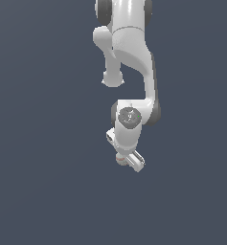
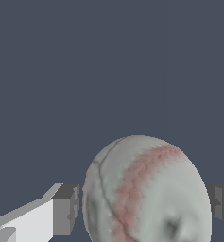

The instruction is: Pick up the object and move it to a goal position.

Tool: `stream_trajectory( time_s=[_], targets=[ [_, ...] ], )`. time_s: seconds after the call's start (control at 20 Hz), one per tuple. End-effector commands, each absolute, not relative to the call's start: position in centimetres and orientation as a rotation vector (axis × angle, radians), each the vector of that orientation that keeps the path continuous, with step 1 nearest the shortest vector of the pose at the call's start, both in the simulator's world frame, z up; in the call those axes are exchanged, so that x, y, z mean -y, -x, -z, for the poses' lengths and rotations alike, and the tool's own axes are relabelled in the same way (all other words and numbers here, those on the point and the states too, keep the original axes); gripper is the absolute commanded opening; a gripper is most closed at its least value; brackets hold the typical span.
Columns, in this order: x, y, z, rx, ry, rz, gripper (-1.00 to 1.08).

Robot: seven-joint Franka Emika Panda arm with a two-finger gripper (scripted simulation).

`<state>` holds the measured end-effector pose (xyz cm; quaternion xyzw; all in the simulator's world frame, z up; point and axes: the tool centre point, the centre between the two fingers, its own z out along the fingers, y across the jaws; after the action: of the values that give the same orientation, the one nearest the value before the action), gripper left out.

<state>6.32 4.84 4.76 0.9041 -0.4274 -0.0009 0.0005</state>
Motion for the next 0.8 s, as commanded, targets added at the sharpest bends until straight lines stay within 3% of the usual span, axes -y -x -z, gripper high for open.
stream_trajectory(
  time_s=[0.0, 0.05, 0.75],
  targets=[
    [-4.85, -6.45, -4.77, 1.343, -2.840, 0.000, 1.00],
    [-4.85, -6.45, -4.77, 1.343, -2.840, 0.000, -1.00],
    [-4.80, -6.29, -5.09, 1.342, -2.840, 0.001, -1.00]
  ],
)
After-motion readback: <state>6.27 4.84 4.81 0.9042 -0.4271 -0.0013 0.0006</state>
